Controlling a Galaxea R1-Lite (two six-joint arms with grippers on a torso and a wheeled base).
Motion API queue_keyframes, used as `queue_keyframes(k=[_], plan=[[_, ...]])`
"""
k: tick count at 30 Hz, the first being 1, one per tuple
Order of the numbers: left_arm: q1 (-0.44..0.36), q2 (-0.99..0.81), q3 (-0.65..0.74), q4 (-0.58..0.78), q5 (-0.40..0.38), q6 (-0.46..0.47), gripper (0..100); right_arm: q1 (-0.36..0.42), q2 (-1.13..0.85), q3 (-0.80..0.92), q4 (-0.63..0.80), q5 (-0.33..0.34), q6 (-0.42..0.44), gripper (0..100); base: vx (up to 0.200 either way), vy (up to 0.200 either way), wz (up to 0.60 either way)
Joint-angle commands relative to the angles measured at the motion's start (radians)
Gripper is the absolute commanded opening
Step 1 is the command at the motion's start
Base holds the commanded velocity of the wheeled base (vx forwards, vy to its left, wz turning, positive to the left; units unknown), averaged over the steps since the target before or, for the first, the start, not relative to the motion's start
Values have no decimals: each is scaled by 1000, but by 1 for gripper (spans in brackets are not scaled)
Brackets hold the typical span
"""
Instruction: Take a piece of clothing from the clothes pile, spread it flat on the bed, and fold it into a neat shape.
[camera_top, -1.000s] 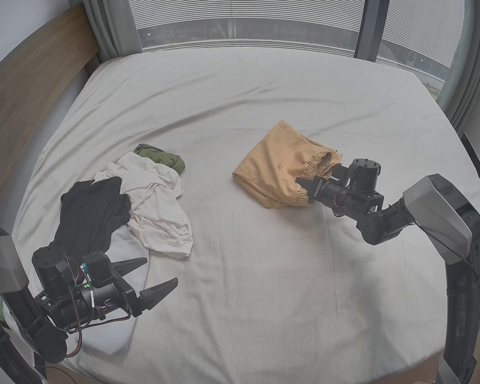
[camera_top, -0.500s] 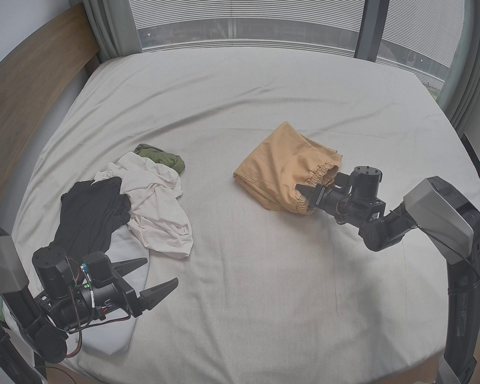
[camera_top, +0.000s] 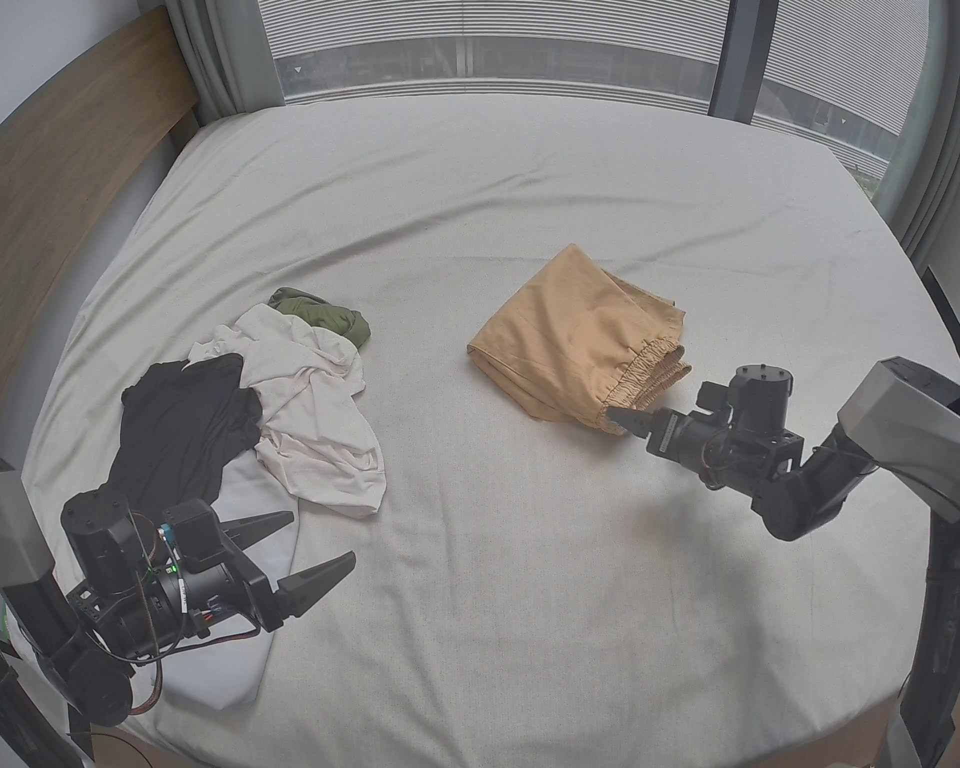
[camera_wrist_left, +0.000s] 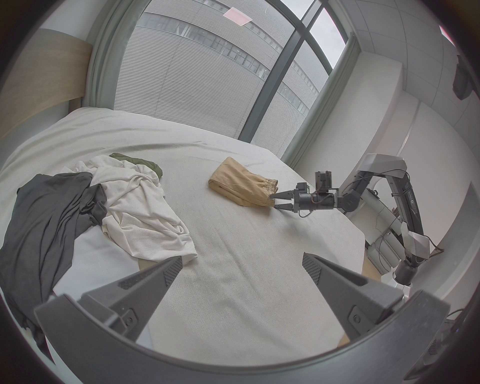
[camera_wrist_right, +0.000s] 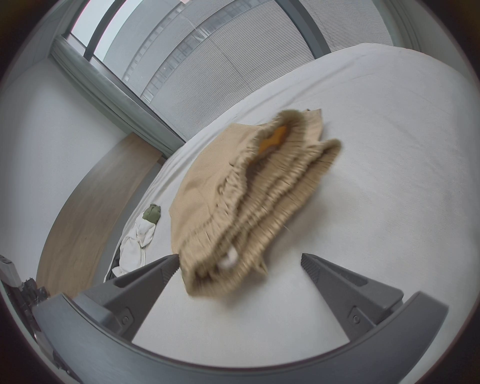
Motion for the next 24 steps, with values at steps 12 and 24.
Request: queue_keyframes(k=[12, 24], plan=[[-336, -377, 90, 6, 86, -260, 100, 23, -679, 528, -162, 27, -17, 100, 0, 0, 0], [-396, -542, 90, 11, 174, -320, 100, 106, -1032, 556, 40, 34, -22, 100, 0, 0, 0]])
